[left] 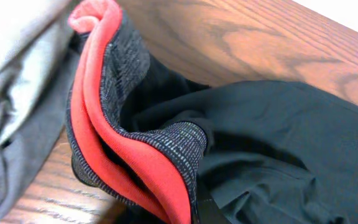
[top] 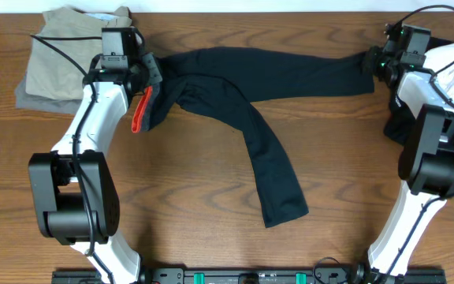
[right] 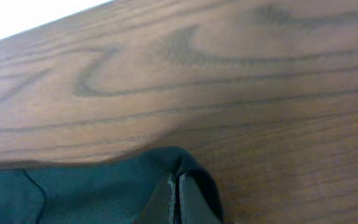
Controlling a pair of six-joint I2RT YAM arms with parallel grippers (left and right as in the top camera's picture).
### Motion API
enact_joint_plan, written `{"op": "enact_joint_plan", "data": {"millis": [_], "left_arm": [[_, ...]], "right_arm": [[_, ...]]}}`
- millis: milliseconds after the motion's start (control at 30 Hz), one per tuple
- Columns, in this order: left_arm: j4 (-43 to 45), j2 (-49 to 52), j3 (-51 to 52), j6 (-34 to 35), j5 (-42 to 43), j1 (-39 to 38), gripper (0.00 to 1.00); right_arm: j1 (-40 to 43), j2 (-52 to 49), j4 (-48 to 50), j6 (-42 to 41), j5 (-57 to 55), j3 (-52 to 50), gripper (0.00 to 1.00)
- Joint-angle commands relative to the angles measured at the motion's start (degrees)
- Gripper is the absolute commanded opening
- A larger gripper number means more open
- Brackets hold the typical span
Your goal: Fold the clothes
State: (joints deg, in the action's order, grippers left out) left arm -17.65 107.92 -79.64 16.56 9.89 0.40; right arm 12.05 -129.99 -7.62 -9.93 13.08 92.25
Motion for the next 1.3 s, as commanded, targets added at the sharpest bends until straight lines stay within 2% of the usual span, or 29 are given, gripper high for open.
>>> {"op": "enact_joint_plan", "data": {"millis": [0, 100, 133, 167, 200, 267, 300, 367, 567, 767, 867, 967, 1100, 1267], "left_arm": [[0.0, 0.4, -0.6, 0.3, -1.6, 1.5, 0.06], [-0.2, 0.4, -0.6, 0.2, -1.6, 2.9, 0.06], [-0.3, 0.4, -0.6, 0.1, -1.6, 3.2, 0.07], [-0.5, 0.4, -0.6, -0.1, -1.6, 3.5, 0.12], [-0.7, 0.4, -0.6, -0.7, -1.6, 3.9, 0.3], [-1.1, 0.4, -0.6, -1.9, -1.6, 4.6, 0.67], [-1.3, 0.4, -0.6, -2.1, -1.6, 5.1, 0.82], [-2.0, 0.3, -0.6, -2.1, -1.6, 6.2, 1.0], [-7.4, -3.7, -0.6, -3.2, -1.6, 9.1, 0.98], [-21.7, -11.7, -0.6, -4.0, -1.6, 9.4, 0.98], [-28.8, -12.9, -0.6, -3.7, -1.6, 8.3, 0.98], [-33.6, -12.4, 0.5, 0.5, -1.6, 7.8, 0.98], [-33.9, -12.4, 4.7, 6.4, -1.6, 7.8, 0.99], [-29.9, -12.3, 11.7, 7.0, -1.5, 6.9, 0.98]], "right_arm": [[1.0, -0.3, -0.8, 1.2, 0.7, 3.4, 0.01], [1.7, -0.3, -2.8, 1.2, 0.7, 4.6, 0.01], [1.8, -0.3, -3.5, 1.2, 0.7, 4.8, 0.09], [1.9, -0.3, -4.2, 1.2, 0.7, 5.0, 0.26], [2.0, -0.3, -5.5, 1.2, 0.7, 5.5, 0.54], [2.3, 0.0, -8.4, 1.2, 1.6, 6.7, 0.92], [2.5, 0.2, -10.5, 1.2, 2.4, 7.7, 0.99], [2.7, 0.8, -15.6, 1.2, 3.7, 10.1, 0.99], [2.1, 5.0, -30.2, 3.5, 7.5, 16.2, 0.99], [1.4, 8.9, -39.4, 3.1, 19.2, 16.7, 0.99], [0.0, 8.8, -43.8, 2.7, 20.5, 16.3, 0.9], [-2.5, 8.8, -47.6, 1.9, 17.0, 15.1, 0.82], [-7.0, 8.8, -50.0, 1.2, 12.5, 14.4, 0.81], [-13.6, 8.8, -52.7, 1.2, 7.8, 14.4, 0.8]]}}
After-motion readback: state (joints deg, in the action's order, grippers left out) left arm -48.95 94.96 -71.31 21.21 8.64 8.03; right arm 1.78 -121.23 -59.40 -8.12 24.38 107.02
